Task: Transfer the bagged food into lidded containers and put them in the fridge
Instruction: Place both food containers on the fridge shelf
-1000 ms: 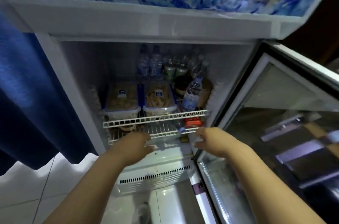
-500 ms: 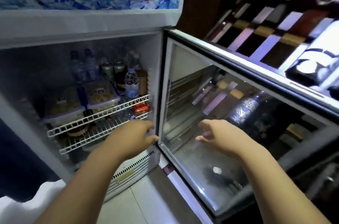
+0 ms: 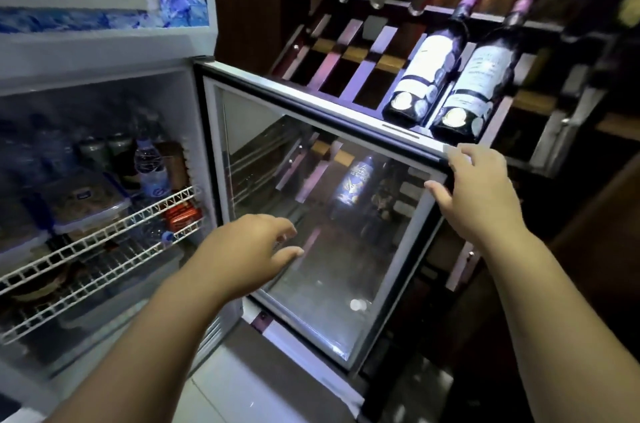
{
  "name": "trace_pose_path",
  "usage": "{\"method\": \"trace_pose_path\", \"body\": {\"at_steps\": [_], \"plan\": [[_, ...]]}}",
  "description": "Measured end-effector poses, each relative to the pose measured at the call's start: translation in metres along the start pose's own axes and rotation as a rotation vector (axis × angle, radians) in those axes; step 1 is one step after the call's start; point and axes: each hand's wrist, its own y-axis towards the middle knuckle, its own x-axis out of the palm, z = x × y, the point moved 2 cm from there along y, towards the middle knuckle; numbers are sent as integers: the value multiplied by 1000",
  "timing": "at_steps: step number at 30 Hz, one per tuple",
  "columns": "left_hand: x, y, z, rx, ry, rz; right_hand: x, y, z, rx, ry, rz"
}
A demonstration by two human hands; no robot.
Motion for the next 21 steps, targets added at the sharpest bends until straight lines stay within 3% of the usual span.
{"method": "trace_pose_path", "body": {"at_steps": [3, 9, 14, 21], "plan": [[6, 3, 13, -31, 1, 10, 18, 10, 18, -13, 17, -99], [18, 5, 21, -159, -36, 19, 19, 17, 24, -25, 187, 117], [29, -8, 17, -266, -88, 6, 10, -16, 7, -193, 377, 340], [32, -58, -8, -385, -108, -7, -9, -77, -68, -440, 690, 447]]}}
